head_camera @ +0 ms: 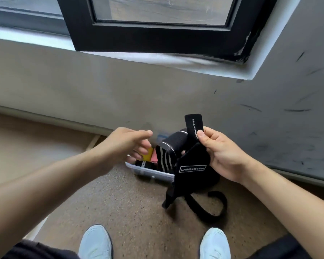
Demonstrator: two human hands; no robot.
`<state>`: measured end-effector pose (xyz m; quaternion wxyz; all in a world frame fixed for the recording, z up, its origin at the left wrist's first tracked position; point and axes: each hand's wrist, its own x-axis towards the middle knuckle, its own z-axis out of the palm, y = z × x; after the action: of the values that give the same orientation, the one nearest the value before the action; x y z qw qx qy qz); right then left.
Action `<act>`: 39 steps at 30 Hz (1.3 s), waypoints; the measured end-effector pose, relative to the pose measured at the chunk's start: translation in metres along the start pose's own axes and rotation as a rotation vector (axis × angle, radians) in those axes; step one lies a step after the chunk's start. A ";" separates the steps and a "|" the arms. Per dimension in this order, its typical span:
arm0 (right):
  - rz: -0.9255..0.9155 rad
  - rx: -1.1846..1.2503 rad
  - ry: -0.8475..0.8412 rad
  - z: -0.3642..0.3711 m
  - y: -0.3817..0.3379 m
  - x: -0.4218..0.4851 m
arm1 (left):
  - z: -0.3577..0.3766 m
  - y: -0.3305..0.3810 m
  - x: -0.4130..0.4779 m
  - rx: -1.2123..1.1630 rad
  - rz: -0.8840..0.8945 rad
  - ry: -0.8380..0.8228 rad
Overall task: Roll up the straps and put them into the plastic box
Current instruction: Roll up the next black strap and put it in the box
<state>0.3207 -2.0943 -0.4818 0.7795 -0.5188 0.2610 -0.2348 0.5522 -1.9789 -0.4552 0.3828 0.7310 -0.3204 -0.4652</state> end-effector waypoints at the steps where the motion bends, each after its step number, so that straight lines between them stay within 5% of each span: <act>1: -0.005 0.000 -0.004 0.000 0.003 0.001 | 0.004 -0.002 -0.001 0.009 -0.050 -0.030; 6: 0.021 -0.035 -0.029 0.009 0.020 0.002 | 0.021 -0.018 0.004 -0.082 -0.132 -0.114; 12: 0.073 -0.106 0.039 0.018 0.033 0.003 | 0.018 -0.025 0.015 -0.217 -0.030 -0.103; 22: -0.254 -0.486 0.379 0.039 0.038 0.001 | 0.027 -0.024 0.018 -0.215 0.082 -0.124; 39: -0.311 -0.694 0.549 0.040 0.050 0.004 | 0.045 -0.019 0.000 -0.337 0.186 -0.174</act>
<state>0.3539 -2.0518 -0.5159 0.4177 -0.7003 0.4399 -0.3763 0.5131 -1.9813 -0.4843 0.5118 0.5811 -0.3359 -0.5363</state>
